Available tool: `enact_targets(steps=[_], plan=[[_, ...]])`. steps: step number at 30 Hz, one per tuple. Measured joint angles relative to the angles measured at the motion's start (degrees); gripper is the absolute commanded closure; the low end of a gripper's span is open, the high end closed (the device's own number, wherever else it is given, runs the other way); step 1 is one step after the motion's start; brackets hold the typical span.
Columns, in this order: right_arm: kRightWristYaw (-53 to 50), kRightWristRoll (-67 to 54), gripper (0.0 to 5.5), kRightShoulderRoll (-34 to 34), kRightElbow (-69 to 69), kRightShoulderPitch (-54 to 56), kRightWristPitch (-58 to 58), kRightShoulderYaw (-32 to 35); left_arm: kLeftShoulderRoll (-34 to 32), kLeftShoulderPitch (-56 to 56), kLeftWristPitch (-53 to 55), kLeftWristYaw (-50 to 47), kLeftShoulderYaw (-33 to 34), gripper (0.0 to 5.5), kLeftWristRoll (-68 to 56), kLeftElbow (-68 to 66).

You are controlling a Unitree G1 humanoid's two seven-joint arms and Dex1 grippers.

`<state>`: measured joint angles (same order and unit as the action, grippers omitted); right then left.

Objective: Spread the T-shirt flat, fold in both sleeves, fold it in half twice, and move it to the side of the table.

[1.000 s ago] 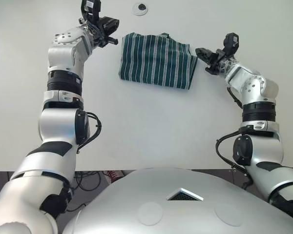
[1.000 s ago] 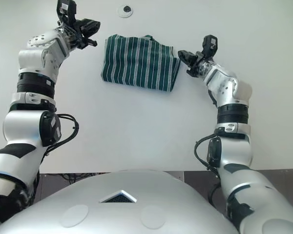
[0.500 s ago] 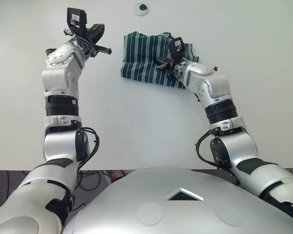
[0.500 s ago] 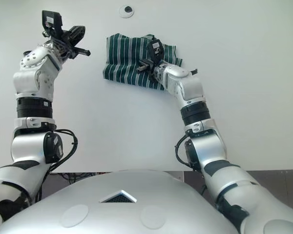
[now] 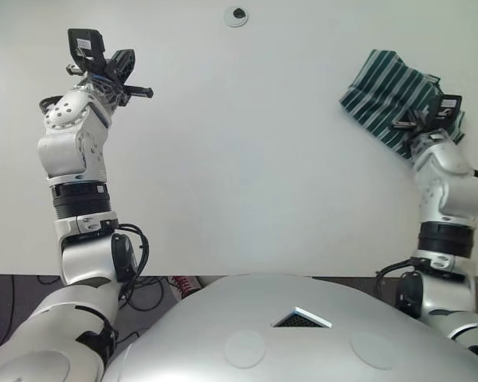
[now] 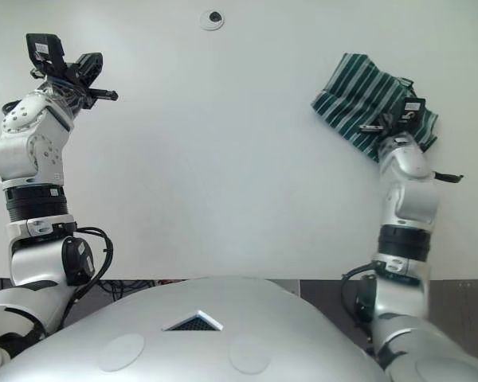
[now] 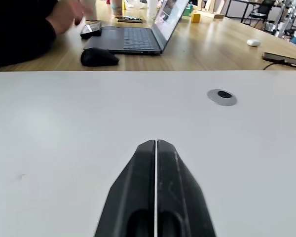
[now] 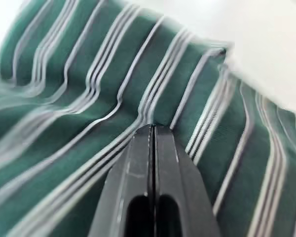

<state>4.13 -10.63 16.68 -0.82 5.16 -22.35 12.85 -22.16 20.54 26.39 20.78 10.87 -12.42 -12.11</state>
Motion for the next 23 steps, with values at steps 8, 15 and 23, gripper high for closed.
enact_targets(steps=[8,15,23], plan=[[-5.5,4.5,5.50,-7.3,12.2,0.2,12.2,-6.0,4.7,-9.9,-12.1,-8.2,-2.8,5.49,6.5,13.4],[-2.5,4.3,5.50,-7.0,6.0,0.6,14.7,-6.1,11.7,-21.1,-15.9,-15.7,-5.9,5.49,10.8,20.2],[4.6,4.8,5.50,-4.3,-0.6,6.5,13.3,-8.0,19.3,-27.8,-20.6,-23.0,-10.8,5.49,15.7,22.3]])
